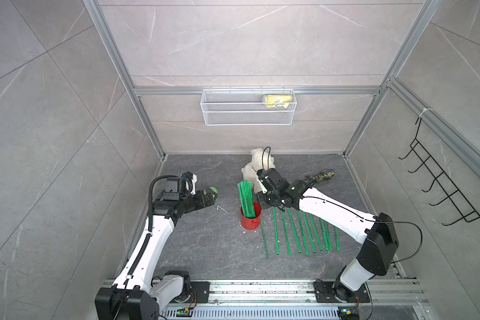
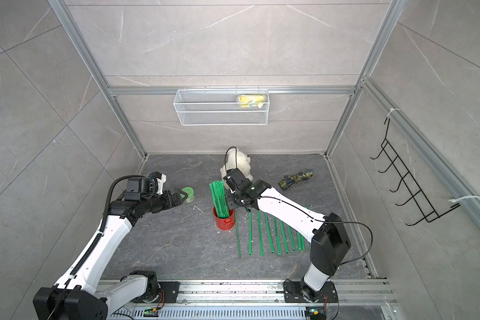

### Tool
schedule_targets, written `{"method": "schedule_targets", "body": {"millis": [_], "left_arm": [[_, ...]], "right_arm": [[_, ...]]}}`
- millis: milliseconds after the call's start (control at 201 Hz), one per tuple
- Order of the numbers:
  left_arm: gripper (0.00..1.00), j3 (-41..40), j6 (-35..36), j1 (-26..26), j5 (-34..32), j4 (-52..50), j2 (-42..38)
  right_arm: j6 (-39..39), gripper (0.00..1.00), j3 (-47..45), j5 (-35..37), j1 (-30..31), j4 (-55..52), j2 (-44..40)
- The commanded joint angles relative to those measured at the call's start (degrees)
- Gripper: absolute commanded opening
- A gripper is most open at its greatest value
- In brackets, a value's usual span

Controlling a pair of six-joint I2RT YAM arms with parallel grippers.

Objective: Take the straws out of the storage container
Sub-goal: Pick up the straw from the container.

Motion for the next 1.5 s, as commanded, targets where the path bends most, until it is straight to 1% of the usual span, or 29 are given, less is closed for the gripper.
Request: {"method": "schedule_targets", "body": {"millis": [0, 229, 403, 712, 1160, 1498], "left_arm": [[1.00, 0.7, 1.6, -0.3, -0.1, 0.1, -0.3], [1.00, 0.8, 1.7, -0.6, -0.1, 0.0, -0.2], [1.00, 0.9, 1.8, -0.7, -0.2, -0.1, -0.3], [1.00, 1.0, 1.8, -0.9, -0.4, -0.3, -0.2], [1.00, 1.1, 2.1, -1.0, -0.9, -0.5, 0.1], [1.00, 1.2, 2.1, -1.2, -1.0, -0.6, 0.2]], "right_arm": [[0.0, 0.36, 2.9, -2.1, 0.4, 2.6, 2.2], [-0.1, 0.35, 5.3, -3.4, 0.5, 2.6, 5.9], [-0.3, 0.35, 6.8, -2.9, 0.5, 1.7, 7.5], [0.1, 0.30, 7.5, -0.6, 0.4, 1.3, 8.5], [0.2, 0.24, 8.7, -0.1, 0.1, 0.4, 10.9], [0.1, 0.23, 9.7, -0.4, -0.3, 0.0, 12.1]]}}
